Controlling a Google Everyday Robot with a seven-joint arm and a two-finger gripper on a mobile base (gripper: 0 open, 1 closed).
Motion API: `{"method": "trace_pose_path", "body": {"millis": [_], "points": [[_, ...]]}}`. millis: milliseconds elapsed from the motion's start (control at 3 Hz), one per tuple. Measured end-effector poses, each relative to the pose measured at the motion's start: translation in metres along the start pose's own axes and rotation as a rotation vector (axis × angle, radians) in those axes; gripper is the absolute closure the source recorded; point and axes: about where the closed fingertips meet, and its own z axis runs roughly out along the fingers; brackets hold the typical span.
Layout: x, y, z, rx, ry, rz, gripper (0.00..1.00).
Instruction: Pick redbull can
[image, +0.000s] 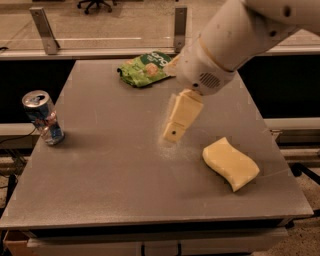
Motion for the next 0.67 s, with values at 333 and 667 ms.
{"method": "trace_pose_path", "body": {"millis": [333, 667], "points": [[-0.0619, 0.0123, 0.0232, -0.017, -0.119, -0.037, 0.0], [-0.0619, 0.0123, 0.0232, -0.017, -0.119, -0.037, 0.0]]}}
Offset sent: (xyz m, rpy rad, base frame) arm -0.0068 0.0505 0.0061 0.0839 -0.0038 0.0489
